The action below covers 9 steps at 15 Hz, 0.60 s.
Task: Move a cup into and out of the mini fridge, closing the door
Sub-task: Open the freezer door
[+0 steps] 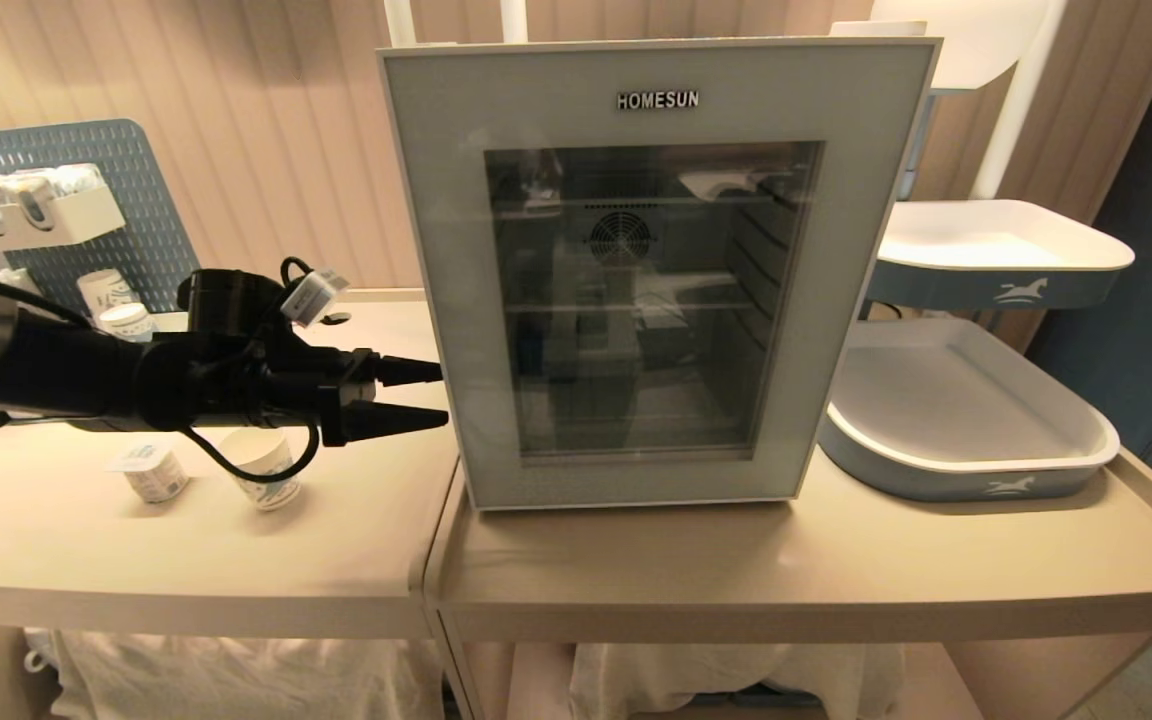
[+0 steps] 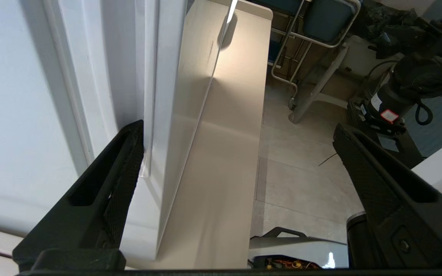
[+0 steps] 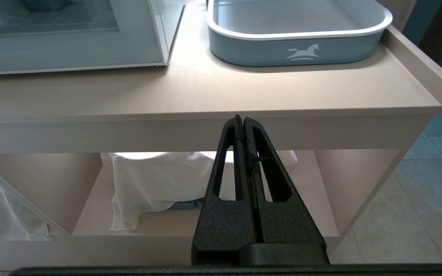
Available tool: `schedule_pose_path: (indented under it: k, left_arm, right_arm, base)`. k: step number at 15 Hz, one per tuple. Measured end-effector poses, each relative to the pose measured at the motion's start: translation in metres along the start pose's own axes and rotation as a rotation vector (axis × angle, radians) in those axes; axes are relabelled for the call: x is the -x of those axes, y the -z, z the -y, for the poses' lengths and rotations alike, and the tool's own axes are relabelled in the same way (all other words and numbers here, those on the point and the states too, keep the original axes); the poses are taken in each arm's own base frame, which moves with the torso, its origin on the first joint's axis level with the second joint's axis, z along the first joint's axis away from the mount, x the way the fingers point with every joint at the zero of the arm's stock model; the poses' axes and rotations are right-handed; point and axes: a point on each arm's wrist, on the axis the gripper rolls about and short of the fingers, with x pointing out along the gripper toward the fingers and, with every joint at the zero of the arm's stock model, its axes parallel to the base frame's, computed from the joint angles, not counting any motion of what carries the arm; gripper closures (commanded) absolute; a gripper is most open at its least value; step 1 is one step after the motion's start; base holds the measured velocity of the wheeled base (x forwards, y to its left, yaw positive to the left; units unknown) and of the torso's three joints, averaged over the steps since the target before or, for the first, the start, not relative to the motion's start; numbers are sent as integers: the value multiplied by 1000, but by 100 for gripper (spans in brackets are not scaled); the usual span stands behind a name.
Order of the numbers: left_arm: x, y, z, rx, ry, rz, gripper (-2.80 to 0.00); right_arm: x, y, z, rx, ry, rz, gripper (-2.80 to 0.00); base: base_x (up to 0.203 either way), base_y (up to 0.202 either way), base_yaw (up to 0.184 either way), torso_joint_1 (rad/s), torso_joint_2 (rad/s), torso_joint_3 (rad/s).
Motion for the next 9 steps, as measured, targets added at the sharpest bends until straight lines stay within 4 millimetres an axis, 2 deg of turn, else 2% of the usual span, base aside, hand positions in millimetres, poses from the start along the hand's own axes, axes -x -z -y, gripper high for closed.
schedule_pose_path:
  k: [6, 9]
  left_arm:
    - [4, 1, 27, 25, 10, -1, -280]
    - [9, -1, 52, 29, 15, -1, -280]
  right_arm:
    - [0, 0, 0, 0, 0, 0, 0]
    - [0, 0, 0, 0, 0, 0, 0]
  base:
    - [0, 0, 0, 0, 0, 0]
    - [0, 0, 0, 0, 0, 0]
